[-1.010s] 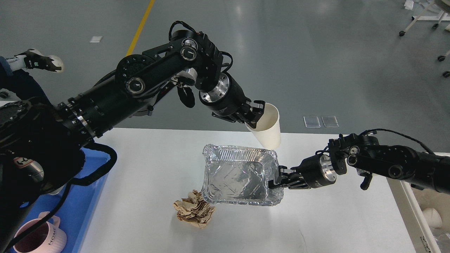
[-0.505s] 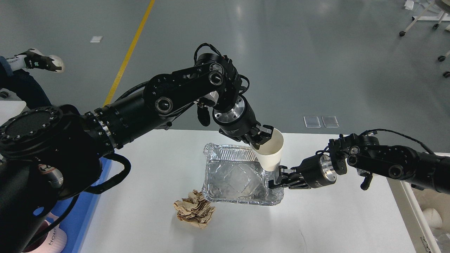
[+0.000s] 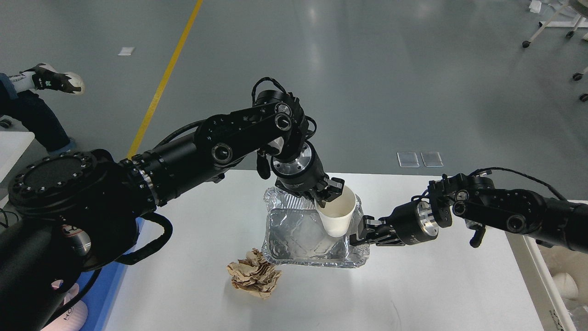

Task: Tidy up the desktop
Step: 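Lift the paper cup with the left gripper and lower it into the foil tray, then release the paper cup and withdraw the left gripper toward the blue tray, then reach the left gripper to the crumpled brown paper and grasp it, then lift the crumpled paper with the left gripper and drop it into the foil tray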

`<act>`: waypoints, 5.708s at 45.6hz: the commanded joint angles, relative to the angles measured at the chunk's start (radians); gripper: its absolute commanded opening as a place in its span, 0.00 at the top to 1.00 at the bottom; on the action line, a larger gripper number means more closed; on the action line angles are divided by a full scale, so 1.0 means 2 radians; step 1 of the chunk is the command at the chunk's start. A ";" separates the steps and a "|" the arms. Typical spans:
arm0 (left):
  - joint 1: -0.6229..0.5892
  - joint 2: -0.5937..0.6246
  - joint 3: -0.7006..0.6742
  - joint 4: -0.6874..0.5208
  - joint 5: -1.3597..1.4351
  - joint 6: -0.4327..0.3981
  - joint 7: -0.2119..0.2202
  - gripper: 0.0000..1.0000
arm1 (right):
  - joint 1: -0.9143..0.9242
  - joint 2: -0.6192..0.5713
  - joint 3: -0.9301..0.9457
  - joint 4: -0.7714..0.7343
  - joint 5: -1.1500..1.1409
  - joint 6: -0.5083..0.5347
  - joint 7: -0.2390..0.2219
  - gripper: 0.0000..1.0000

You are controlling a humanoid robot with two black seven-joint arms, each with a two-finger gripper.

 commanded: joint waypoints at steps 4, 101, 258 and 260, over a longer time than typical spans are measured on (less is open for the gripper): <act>0.000 -0.003 -0.004 0.007 -0.007 0.015 -0.007 0.29 | 0.000 -0.001 0.000 0.001 0.000 0.000 0.000 1.00; 0.269 0.333 -0.028 -0.069 0.041 0.234 -0.621 0.02 | -0.005 -0.018 0.000 0.003 0.000 -0.007 0.000 1.00; 0.234 0.259 0.042 -0.209 0.235 0.096 -0.179 1.00 | -0.010 -0.047 0.002 0.006 0.000 -0.013 0.000 1.00; 0.233 0.273 0.035 -0.216 0.234 0.092 -0.179 1.00 | -0.010 -0.047 0.002 0.006 0.000 -0.013 0.000 1.00</act>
